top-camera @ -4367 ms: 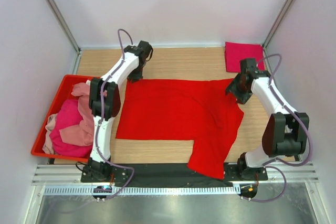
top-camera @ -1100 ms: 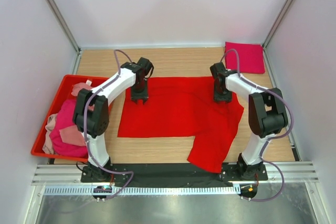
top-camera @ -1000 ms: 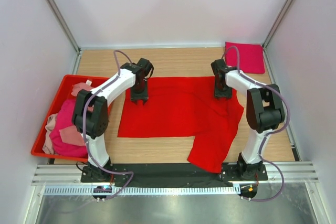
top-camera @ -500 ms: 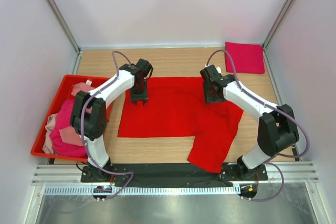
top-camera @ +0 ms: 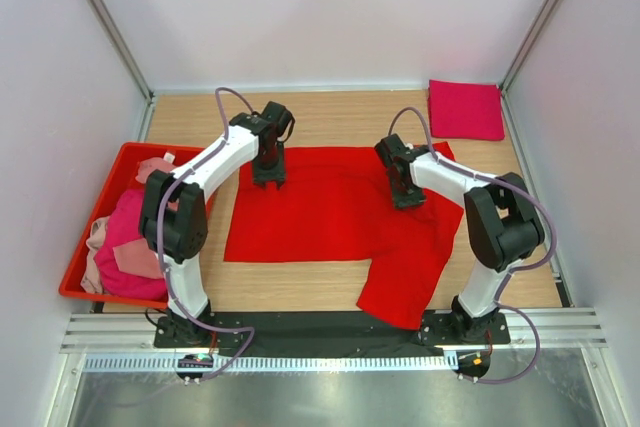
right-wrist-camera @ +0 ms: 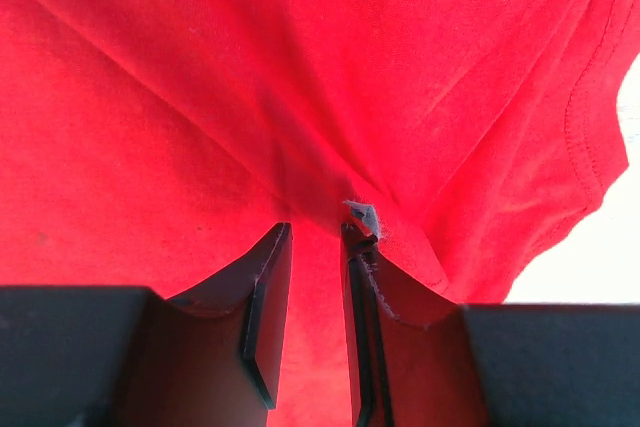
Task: Fold and stack the t-shirts
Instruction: Fold the tshirt
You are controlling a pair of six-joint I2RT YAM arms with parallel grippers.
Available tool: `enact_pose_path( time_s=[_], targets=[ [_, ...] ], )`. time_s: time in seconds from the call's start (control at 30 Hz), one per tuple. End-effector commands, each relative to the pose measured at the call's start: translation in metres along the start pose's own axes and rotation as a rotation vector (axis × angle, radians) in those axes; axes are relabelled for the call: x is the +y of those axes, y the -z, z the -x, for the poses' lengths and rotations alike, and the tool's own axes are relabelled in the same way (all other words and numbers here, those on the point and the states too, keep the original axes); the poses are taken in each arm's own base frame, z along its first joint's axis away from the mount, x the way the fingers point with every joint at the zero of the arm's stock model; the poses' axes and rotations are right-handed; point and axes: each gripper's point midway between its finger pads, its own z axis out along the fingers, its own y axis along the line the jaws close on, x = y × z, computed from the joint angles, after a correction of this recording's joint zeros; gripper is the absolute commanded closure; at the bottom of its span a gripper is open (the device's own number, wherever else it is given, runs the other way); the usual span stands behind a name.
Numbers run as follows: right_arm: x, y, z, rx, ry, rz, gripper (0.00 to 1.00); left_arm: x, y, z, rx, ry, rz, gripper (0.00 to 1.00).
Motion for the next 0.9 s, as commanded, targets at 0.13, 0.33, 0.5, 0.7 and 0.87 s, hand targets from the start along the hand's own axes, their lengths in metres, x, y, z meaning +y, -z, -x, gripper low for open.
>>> enact_pose_path(
  time_s=[0.13,0.33,0.5,0.7,0.87],
  targets=[
    [-0.007,-0.004,0.020,-0.052,0.006,-0.053,0.66,0.003,0.000,-0.004,-0.005,-0.003,0.010,0.63],
    [-0.008,-0.008,0.025,-0.049,0.008,-0.077,0.70,0.003,-0.004,-0.006,0.003,-0.004,0.011,0.63],
    [-0.012,-0.001,0.038,-0.078,-0.001,-0.100,0.95,0.003,-0.005,-0.005,0.000,-0.009,0.013,0.63],
    [-0.021,0.003,0.059,-0.106,-0.038,-0.119,0.99,0.003,-0.008,-0.004,0.005,-0.025,0.017,0.63],
    [-0.032,-0.005,0.079,-0.106,-0.078,-0.127,0.99,0.002,-0.009,-0.002,0.010,-0.039,0.018,0.63]
  ],
)
